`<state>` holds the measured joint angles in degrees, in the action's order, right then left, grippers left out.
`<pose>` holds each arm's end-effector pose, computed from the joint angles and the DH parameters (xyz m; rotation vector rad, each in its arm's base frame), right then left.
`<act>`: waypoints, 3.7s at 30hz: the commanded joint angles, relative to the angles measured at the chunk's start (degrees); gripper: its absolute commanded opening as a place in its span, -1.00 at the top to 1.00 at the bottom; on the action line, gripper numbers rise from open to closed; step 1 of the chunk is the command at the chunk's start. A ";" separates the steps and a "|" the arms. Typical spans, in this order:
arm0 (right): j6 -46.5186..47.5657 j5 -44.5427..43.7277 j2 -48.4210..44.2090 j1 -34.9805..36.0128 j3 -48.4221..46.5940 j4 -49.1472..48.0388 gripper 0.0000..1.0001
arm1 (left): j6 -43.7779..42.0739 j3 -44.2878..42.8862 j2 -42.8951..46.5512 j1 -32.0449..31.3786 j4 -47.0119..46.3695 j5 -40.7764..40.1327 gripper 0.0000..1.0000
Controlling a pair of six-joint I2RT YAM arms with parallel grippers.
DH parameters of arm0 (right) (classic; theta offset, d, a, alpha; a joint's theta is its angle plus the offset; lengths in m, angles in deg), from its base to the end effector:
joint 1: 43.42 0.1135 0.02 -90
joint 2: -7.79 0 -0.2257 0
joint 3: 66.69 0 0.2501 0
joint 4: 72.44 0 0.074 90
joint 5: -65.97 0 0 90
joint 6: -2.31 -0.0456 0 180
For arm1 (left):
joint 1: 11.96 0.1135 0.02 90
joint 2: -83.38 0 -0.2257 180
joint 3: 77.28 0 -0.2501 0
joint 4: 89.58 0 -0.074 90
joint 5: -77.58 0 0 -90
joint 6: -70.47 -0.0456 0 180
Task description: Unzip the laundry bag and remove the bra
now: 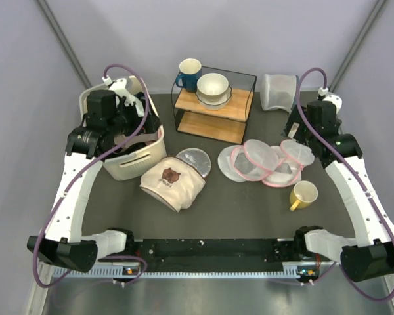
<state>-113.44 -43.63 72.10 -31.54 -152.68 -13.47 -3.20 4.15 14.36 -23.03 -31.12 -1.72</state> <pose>0.2455 0.0360 0.3384 0.4464 2.1320 -0.0081 0.2543 -0.0584 0.3901 0.0196 2.1020 -0.4843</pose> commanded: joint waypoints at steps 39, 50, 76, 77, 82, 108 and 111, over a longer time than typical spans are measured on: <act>2.47 21.96 53.45 -17.50 -30.17 -37.08 -0.87 | -0.17 -8.48 -0.33 -10.55 1.48 -15.88 -0.98; 2.99 13.79 42.41 -17.42 -21.24 -39.72 1.00 | -0.87 -8.83 -2.00 -10.55 2.71 -14.48 -0.98; 3.71 10.82 -7.73 13.41 -3.74 6.34 1.00 | -3.94 -8.48 2.13 -10.55 4.02 -9.20 -0.98; 3.09 8.98 -6.41 17.00 -2.95 5.90 1.00 | -4.12 -8.48 2.30 -10.55 4.20 -9.29 -0.98; -0.52 7.10 7.20 29.33 -4.51 1.59 -0.12 | -3.42 -7.60 2.48 -10.55 3.85 -8.51 -0.98; 7.21 37.17 -8.41 10.80 17.98 -1.49 -0.89 | 4.86 10.59 -3.94 -30.32 -8.37 15.57 -0.96; 9.06 38.84 -7.89 10.88 16.93 0.09 -0.96 | 2.31 9.46 -5.42 -32.52 -6.61 17.60 -0.96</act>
<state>-108.00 -9.14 65.96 -20.61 -133.49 -13.32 2.57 14.60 9.36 -53.72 -35.91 11.68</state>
